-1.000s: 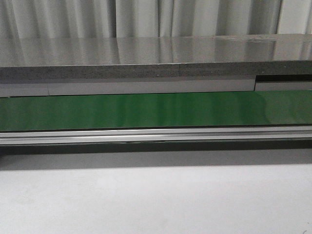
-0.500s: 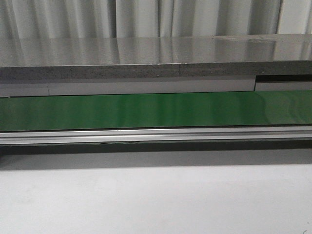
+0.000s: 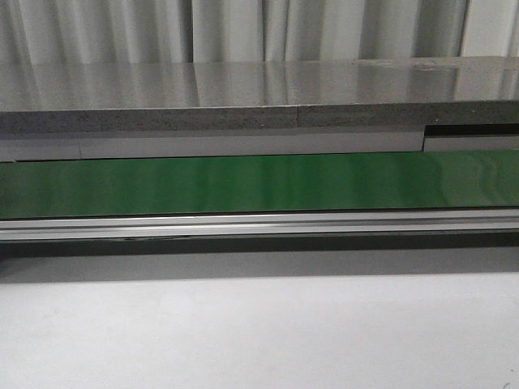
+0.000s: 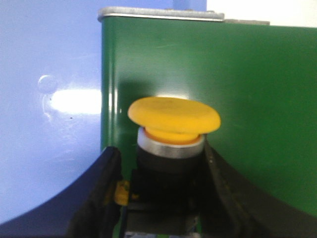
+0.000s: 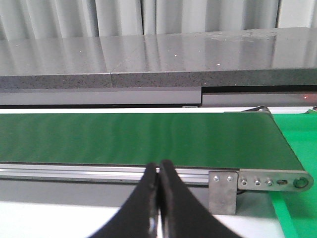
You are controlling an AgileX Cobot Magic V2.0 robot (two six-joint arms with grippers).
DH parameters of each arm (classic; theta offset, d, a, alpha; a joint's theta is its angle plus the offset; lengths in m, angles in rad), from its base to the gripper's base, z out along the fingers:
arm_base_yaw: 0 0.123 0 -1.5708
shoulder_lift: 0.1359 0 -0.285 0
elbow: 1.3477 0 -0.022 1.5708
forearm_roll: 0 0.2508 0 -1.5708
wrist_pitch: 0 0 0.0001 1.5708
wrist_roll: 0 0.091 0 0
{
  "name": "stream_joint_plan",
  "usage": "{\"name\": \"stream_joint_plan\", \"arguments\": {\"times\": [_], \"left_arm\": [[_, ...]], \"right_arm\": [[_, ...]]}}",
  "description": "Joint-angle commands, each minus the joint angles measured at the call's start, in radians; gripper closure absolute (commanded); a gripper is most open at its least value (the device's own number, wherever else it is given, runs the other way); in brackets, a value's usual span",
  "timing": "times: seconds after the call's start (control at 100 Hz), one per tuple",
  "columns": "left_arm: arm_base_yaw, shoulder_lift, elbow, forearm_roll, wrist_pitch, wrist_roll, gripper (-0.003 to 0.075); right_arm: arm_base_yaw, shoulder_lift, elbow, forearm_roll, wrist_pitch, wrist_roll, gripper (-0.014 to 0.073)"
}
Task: Move button from left to right
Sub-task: 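Place the push-button on the conveyor belt and release the left gripper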
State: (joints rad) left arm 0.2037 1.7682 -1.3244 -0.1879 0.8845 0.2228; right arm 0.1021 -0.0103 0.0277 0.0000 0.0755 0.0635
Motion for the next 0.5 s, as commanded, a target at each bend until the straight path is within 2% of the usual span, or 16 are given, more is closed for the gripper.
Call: {"name": "stream_joint_plan", "arguments": {"times": [0.0, 0.17, 0.24, 0.31, 0.49], "left_arm": [[-0.005, -0.051, -0.026, -0.017, -0.025, 0.004, 0.0617], [-0.005, -0.051, -0.026, -0.013, -0.025, 0.005, 0.0288], [-0.005, -0.051, -0.026, -0.013, -0.029, 0.005, 0.0193], [-0.005, -0.051, -0.026, -0.013, -0.033, 0.005, 0.0159], [-0.005, -0.052, -0.026, -0.026, -0.033, 0.005, 0.0160]], "right_arm": [[-0.001, -0.019, -0.017, -0.010, -0.087, -0.002, 0.0662], [-0.001, -0.019, -0.017, -0.010, -0.087, -0.002, 0.0662], [-0.001, -0.019, -0.017, -0.010, -0.087, -0.002, 0.0662], [-0.001, -0.019, -0.017, -0.010, -0.087, -0.002, 0.0662], [-0.001, -0.019, -0.017, -0.010, -0.087, -0.002, 0.0662]]}}
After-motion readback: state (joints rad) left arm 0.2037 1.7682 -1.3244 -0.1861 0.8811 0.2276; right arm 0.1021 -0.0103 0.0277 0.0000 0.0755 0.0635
